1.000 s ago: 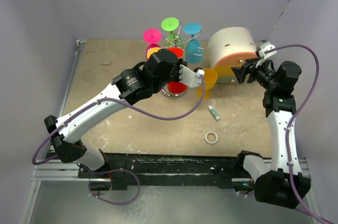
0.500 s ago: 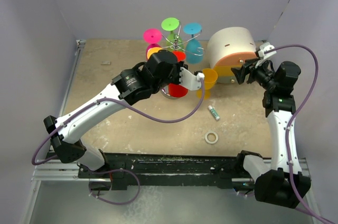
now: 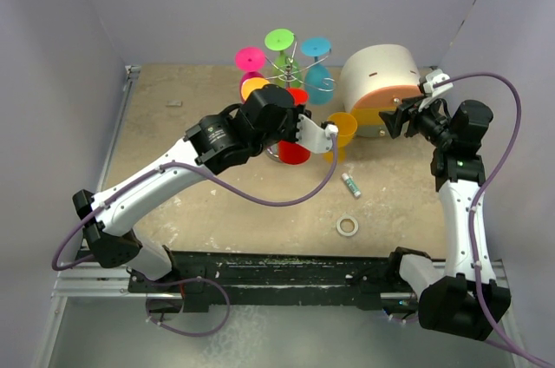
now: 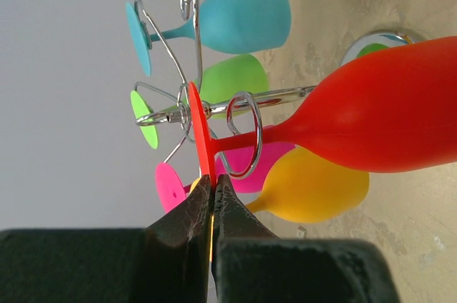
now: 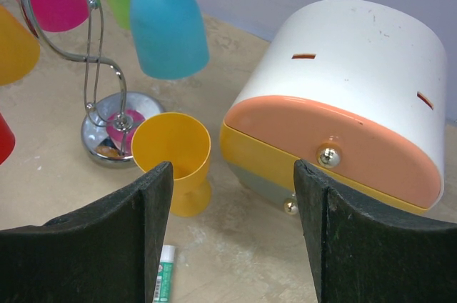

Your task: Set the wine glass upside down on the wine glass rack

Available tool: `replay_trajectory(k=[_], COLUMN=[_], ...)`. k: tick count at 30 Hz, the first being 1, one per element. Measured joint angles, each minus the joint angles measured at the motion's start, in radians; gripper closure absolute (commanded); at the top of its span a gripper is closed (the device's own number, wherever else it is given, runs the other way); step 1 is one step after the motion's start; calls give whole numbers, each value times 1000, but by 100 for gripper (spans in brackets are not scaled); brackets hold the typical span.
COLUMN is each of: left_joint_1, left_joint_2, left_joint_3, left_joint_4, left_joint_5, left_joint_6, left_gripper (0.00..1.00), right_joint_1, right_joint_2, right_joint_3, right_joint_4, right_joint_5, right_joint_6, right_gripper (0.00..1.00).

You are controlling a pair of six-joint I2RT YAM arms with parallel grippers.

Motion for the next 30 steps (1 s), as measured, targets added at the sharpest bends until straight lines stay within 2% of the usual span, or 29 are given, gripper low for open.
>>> replay_trajectory(k=[15, 30], left_joint_1=[-11, -17], left_joint_2=[40, 72], left_joint_3=[38, 39], left_joint_4=[-9, 12], left_joint_5=[26, 30], left_joint_6=[18, 12], left_gripper=[98, 79], right_joint_1=[0, 0], right_joint_2=[0, 17], right_joint_3=[0, 0], right_joint_4=[0, -10], right_joint_5=[-4, -23], right_joint_6=[-1, -9], right_gripper=[28, 28])
